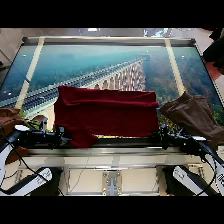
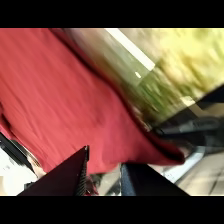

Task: Fold the shirts.

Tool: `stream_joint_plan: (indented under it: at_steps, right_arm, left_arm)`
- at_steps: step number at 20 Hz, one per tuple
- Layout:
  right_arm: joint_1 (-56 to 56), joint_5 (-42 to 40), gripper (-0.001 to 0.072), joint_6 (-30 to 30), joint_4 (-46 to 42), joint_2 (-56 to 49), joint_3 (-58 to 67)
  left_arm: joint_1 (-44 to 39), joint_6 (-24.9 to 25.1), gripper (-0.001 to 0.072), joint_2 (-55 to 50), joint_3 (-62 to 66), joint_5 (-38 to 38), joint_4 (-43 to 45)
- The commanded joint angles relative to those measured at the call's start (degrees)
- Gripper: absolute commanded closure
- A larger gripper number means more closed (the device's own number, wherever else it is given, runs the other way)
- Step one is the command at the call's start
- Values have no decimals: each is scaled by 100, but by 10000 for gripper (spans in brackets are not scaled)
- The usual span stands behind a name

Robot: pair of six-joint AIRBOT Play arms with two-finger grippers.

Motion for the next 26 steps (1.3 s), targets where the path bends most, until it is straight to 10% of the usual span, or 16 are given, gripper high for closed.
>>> stream_joint_plan:
  at_steps: [1,3,9,15,22,26]
  right_arm:
    - [4,-363,481,66,46,0,-17]
    - [2,-330,698,-192,57,2,2]
    - [2,2164,699,-1482,-361,479,992]
    - [4,2326,698,-833,-1250,2264,1947]
    - [1285,754,701,-1060,-1810,1499,3679]
    - [2120,55,701,-535,-2594,118,3751]
  left_arm:
    - [4,4,691,-2,-4,0,-4]
    - [4,13,691,13,-2,0,-7]
    - [33,203,692,1945,151,-894,-756]
    - [155,-1438,696,4970,479,393,-52]
    - [-501,7,696,2463,2238,1036,94]
    - [-1648,-205,696,210,3359,2031,1410]
